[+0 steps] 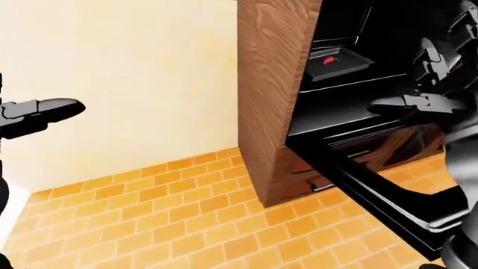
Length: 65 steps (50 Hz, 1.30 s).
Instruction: Close the oven door.
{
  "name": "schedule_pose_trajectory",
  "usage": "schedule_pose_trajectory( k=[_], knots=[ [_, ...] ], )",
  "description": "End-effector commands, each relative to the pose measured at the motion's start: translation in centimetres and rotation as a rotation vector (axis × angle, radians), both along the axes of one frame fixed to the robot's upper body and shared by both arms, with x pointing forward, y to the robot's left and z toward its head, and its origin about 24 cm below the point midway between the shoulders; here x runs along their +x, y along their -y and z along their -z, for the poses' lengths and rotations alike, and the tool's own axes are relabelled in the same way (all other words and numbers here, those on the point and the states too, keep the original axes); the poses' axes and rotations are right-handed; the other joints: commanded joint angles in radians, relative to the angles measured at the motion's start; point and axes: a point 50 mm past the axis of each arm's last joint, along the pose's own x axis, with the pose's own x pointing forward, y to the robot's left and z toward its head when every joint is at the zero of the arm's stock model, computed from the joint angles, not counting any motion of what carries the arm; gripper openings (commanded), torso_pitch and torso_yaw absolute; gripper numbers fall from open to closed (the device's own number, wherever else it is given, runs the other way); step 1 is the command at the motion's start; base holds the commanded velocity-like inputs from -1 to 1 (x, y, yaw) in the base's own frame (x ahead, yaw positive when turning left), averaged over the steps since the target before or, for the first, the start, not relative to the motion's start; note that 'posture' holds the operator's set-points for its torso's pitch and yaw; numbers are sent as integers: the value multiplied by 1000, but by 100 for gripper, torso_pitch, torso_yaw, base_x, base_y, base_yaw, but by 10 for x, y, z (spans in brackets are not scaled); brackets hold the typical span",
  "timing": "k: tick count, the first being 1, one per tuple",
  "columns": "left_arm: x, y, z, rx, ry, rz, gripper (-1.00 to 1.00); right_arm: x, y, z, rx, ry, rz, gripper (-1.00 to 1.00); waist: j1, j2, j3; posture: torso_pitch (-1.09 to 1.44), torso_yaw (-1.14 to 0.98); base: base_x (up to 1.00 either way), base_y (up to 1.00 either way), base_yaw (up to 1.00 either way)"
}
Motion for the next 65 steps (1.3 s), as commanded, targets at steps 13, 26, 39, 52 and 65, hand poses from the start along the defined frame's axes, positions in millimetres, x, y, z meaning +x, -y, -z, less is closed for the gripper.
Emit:
schedule_pose_trajectory(
  k=[13, 26, 39, 52, 65],
  knots=[
    [-4, 2, -8, 28, 48, 2, 100, -7, -1, -9, -66, 153, 54, 100, 14, -38, -24, 0, 0, 0, 0, 0],
    [-5, 2, -8, 27, 49, 2, 100, -9, -2, -11, -31, 118, 17, 100, -1, -46, -21, 0, 0, -19, 0, -81],
    [-6, 1, -10, 27, 52, -1, 100, -10, 1, -15, -11, 130, 24, 100, -31, -141, -31, 0, 0, -24, 0, -100],
    [-6, 1, -10, 27, 54, -2, 100, -8, 2, -16, -49, 142, 89, 100, 10, -3, -22, 0, 0, -22, 0, -92],
    [-7, 1, -11, 26, 58, -3, 100, -6, 2, -13, -38, 66, 106, 100, 14, -95, 12, 0, 0, 0, 0, 0]
  ],
)
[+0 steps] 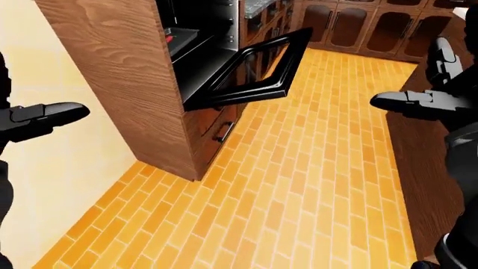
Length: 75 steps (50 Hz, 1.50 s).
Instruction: Close the oven door.
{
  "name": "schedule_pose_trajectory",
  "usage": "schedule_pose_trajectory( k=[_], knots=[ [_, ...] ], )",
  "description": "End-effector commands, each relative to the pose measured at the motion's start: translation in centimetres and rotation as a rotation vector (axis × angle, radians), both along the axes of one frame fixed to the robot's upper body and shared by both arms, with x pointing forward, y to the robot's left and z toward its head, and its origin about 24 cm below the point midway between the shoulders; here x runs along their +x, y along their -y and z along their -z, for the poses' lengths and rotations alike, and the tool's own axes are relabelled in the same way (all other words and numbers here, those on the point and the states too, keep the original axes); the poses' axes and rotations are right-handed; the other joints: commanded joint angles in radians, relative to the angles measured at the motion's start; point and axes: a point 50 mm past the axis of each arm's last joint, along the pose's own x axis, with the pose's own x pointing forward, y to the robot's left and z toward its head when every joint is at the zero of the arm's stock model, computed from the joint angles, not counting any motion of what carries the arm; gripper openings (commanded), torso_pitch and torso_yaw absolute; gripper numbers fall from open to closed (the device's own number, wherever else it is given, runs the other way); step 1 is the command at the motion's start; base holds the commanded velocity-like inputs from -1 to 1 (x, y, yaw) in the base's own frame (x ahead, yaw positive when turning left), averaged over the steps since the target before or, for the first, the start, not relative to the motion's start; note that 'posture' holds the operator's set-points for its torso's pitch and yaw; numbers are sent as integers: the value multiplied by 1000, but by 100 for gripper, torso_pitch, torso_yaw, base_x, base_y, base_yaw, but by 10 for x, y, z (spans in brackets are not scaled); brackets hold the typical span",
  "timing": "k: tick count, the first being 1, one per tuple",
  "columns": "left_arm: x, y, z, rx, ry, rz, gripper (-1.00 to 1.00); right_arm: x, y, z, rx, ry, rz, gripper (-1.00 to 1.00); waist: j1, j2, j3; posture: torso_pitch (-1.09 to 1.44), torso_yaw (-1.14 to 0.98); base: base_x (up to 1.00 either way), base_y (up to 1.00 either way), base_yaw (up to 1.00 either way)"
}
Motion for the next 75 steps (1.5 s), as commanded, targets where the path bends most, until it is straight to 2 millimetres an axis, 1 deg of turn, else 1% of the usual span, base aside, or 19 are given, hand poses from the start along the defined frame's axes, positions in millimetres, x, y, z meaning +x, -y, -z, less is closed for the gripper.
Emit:
schedule_pose_trajectory(
  k=[1, 3, 11, 28, 32, 34, 35, 44, 47, 49, 50, 51, 54, 60, 63, 64, 65, 72, 75],
  knots=[
    [-9, 0, -17, 37, 88, -16, 100, -6, -3, -12, -21, 61, -15, 100, -1, 3, -23, 0, 0, 0, 0, 0],
    [-8, 0, -17, 37, 89, -15, 100, -7, -3, -13, -15, 61, -34, 100, -13, 37, -45, 0, 0, 0, 0, 0],
    [-8, 0, -18, 36, 89, -13, 100, -11, -6, -15, -60, 77, -66, 100, -16, 29, -26, 0, 0, 0, 0, 0],
    [-9, 0, -18, 36, 89, -14, 100, -14, -12, -15, -67, 71, -119, 100, -17, 29, -42, 0, 0, 1, 0, 0],
    [-10, 0, -19, 36, 92, -14, 100, -15, -12, -16, -66, 72, -125, 100, -25, 0, -39, 0, 0, 14, 0, 0],
    [-10, -1, -18, 35, 90, -15, 100, -15, -13, -16, -66, 72, -130, 100, -21, -37, -45, 0, 0, 25, 0, 0],
    [-10, -1, -19, 35, 91, -15, 100, -15, -13, -16, -65, 72, -130, 100, -22, -18, -34, 0, 0, 27, 0, 0],
    [-10, -1, -20, 35, 94, -16, 100, -16, -14, -17, -64, 71, -138, 100, -16, 17, -39, 0, 0, 29, 0, 0],
    [-11, -1, -22, 35, 96, -16, 100, -17, -14, -18, -61, 72, -140, 100, -27, 64, -38, 0, 0, 30, 0, 0],
    [-11, -1, -23, 35, 98, -15, 100, -17, -14, -19, -59, 73, -143, 100, -30, 126, -59, 0, 0, 29, 0, 0],
    [-11, -1, -23, 35, 98, -15, 100, -18, -14, -20, -53, 73, -146, 100, -21, 83, -45, 0, 0, 29, 0, 0],
    [-11, -1, -23, 35, 98, -16, 100, -17, -14, -20, -53, 71, -145, 100, -27, 104, -42, 0, 0, 30, 0, 0],
    [-12, -1, -23, 34, 98, -16, 100, -18, -15, -20, -49, 71, -151, 100, -15, 86, -51, 0, 0, 29, 0, 0],
    [-12, -1, -23, 37, 99, -14, 100, -18, -15, -20, -49, 69, -155, 100, 1, 20, -41, 0, 0, 30, 0, 0],
    [-13, -1, -24, 42, 101, -14, 100, -18, -15, -20, -47, 71, -152, 100, 8, -30, -66, 0, 0, 29, 0, 0],
    [-13, -1, -24, 43, 101, -13, 100, -18, -14, -20, -46, 71, -152, 100, -5, -18, -44, 0, 0, 30, 0, 0],
    [-13, 0, -24, 42, 101, -12, 100, -18, -14, -20, -44, 70, -151, 100, -2, -34, -34, 0, 0, 30, 0, 0],
    [-13, -1, -24, 33, 101, -16, 100, -18, -15, -20, -45, 68, -152, 100, -25, 21, -30, 0, 0, 30, 0, 0],
    [-14, -3, -26, 31, 104, -20, 100, -18, -15, -20, -42, 67, -151, 100, -35, 76, -41, 0, 0, 30, 0, 0]
  ],
)
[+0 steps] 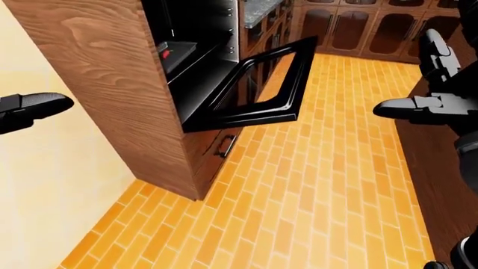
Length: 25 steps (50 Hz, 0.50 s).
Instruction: Close the oven door.
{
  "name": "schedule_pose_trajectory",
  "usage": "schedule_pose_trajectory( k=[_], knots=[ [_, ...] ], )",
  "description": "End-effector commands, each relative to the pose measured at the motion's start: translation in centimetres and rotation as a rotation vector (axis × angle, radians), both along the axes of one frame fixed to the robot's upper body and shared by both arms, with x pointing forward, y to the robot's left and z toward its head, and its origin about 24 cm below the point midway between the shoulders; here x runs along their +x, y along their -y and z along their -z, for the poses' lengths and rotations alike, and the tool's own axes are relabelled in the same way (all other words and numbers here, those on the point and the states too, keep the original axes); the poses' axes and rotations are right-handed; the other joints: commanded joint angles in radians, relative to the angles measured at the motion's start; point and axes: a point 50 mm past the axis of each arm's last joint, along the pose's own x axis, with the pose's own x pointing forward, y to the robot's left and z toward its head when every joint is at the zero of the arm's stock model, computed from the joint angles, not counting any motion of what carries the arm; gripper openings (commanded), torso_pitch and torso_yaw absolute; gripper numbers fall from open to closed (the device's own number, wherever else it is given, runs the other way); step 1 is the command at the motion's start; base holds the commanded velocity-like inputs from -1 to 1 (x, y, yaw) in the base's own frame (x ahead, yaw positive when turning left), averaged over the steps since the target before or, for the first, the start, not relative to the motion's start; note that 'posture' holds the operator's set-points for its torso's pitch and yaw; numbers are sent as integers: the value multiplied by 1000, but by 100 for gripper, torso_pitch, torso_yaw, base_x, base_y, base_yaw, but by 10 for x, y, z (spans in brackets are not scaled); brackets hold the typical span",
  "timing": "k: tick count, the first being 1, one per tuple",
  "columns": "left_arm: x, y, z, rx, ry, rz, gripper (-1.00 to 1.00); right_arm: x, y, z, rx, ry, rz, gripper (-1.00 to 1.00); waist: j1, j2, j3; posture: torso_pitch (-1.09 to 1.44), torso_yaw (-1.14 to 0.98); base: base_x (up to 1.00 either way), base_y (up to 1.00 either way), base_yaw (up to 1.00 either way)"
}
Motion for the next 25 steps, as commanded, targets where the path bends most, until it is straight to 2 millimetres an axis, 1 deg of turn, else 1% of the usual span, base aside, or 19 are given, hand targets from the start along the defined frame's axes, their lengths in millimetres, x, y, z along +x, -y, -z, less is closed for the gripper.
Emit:
schedule_pose_trajectory(
  k=[1, 2, 3, 4, 6, 7, 9, 11, 12, 13, 14, 15, 16, 17, 19, 20, 21, 24, 25],
  knots=[
    [-5, -1, -9, 15, 46, -16, 100, -4, -3, -9, -9, 50, -10, 100, 2, 26, -28, 0, 0, 30, 0, 0],
    [-5, -1, -8, 14, 44, -16, 100, -4, -3, -8, -8, 48, -9, 100, 11, 5, -27, 0, 0, 29, 0, 0],
    [-4, -1, -8, 12, 44, -15, 100, -4, -2, -9, -4, 47, -9, 100, 12, 14, -12, 0, 0, 20, 0, 0],
    [-4, -1, -8, 12, 44, -15, 100, -4, -2, -9, -4, 46, -9, 100, 13, 17, -14, 0, 0, 12, 0, 0],
    [-4, -1, -8, 11, 44, -16, 100, -3, -3, -8, -5, 42, -9, 100, 22, 0, -36, 0, 0, 9, 0, 0],
    [-5, -1, -8, 10, 45, -16, 100, -3, -3, -8, -5, 42, -9, 100, 24, -9, -37, 0, 0, 9, 0, 0],
    [-5, -1, -9, 10, 46, -17, 100, -4, -3, -9, -5, 43, -9, 100, 28, -27, -30, 0, 0, 9, 0, 0],
    [-5, -1, -9, 10, 47, -17, 100, -4, -3, -9, -6, 43, -10, 100, 30, -50, -24, 0, 0, 9, 0, 0],
    [-5, -1, -9, 11, 47, -16, 100, -4, -3, -9, -5, 42, -11, 100, 31, -64, -26, 0, 0, 9, 0, 0],
    [-5, -1, -9, 10, 47, -16, 100, -4, -3, -9, -4, 42, -12, 100, 33, -83, -29, 0, 0, 8, 0, 0],
    [-5, -1, -9, 10, 46, -16, 100, -4, -3, -9, -2, 42, -12, 100, 33, -110, -38, 0, 0, 5, 0, 0],
    [-5, -1, -10, 10, 47, -16, 100, -4, -3, -9, -3, 42, -12, 100, 38, -96, -23, 0, 0, 5, 0, 0],
    [-6, -1, -10, 11, 48, -16, 100, -4, -3, -9, -3, 42, -12, 100, 35, -86, -15, 0, 0, 5, 0, 0],
    [-5, -1, -10, 11, 48, -15, 100, -4, -3, -9, -3, 41, -12, 100, 30, -87, -38, 0, 0, 6, 0, 0],
    [-5, -1, -9, 10, 48, -16, 100, -4, -3, -9, -5, 40, -15, 100, 25, -102, -27, 0, 0, 5, 0, 0],
    [-6, -1, -10, 10, 48, -16, 100, -4, -4, -9, -5, 39, -16, 100, 19, -96, -31, 0, 0, 6, 0, 0],
    [-5, -1, -10, 10, 48, -16, 100, -4, -4, -9, -4, 38, -18, 100, 16, -88, -11, 0, 0, 4, 0, 0],
    [-5, -1, -9, 10, 48, -17, 100, -4, -4, -8, -1, 35, -19, 100, 11, -71, 9, 0, 0, 4, 0, 0],
    [-5, -1, -10, 10, 48, -17, 100, -4, -4, -8, -1, 35, -18, 100, 7, -58, 13, 0, 0, 2, 0, 0]
  ],
)
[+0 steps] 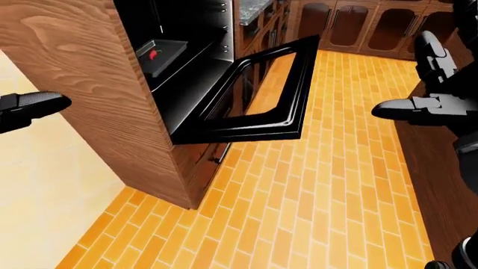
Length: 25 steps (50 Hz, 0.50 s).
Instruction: Close the oven door.
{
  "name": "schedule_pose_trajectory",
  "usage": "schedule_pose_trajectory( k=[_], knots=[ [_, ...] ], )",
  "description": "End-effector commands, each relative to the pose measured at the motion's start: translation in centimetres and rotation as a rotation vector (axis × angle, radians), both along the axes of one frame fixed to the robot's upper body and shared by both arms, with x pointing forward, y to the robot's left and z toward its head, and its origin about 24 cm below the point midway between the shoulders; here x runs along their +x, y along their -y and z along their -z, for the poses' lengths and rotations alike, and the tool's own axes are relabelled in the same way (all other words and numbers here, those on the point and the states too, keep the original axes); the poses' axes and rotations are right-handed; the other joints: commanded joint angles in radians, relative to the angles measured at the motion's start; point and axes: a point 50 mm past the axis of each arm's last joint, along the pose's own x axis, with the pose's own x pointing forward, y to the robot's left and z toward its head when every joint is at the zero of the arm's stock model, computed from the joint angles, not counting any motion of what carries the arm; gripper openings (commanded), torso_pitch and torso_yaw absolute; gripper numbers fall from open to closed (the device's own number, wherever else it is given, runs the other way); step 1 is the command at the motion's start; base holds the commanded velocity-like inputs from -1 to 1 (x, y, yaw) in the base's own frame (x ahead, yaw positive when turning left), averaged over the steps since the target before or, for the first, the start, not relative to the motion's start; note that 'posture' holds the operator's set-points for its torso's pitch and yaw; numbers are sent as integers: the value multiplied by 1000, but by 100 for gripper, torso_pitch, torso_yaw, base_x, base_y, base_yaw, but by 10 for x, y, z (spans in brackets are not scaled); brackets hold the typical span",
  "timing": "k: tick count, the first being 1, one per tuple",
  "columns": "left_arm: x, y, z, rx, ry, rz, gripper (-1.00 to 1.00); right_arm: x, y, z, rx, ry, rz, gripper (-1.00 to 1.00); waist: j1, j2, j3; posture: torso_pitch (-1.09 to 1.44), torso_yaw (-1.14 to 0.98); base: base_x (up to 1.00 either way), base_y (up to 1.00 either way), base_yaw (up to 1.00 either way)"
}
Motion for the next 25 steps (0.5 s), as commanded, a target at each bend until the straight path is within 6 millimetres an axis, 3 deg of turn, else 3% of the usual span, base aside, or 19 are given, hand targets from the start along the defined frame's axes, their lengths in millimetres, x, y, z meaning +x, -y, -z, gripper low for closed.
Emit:
schedule_pose_trajectory(
  k=[1, 2, 3, 7, 25],
  knots=[
    [-5, 0, -10, 22, 52, -12, 100, -3, -1, -8, -7, 50, -3, 100, -1, 12, -17, 0, 0, 3, 0, 0],
    [-5, 0, -9, 23, 52, -14, 100, -4, -1, -8, -7, 50, -3, 100, -5, 39, -27, 0, 0, 0, 0, 0],
    [-5, 0, -9, 22, 51, -14, 100, -4, -1, -8, -7, 50, -3, 100, 0, 1, -17, 0, 0, 0, 0, 0],
    [-5, 0, -9, 22, 52, -15, 100, -4, -1, -8, -7, 50, -5, 100, 10, -11, -37, 0, 0, 0, 0, 0],
    [-7, 0, -13, 22, 58, -16, 100, -5, -2, -9, -13, 51, -7, 100, 21, -16, -40, 0, 0, 0, 0, 0]
  ],
)
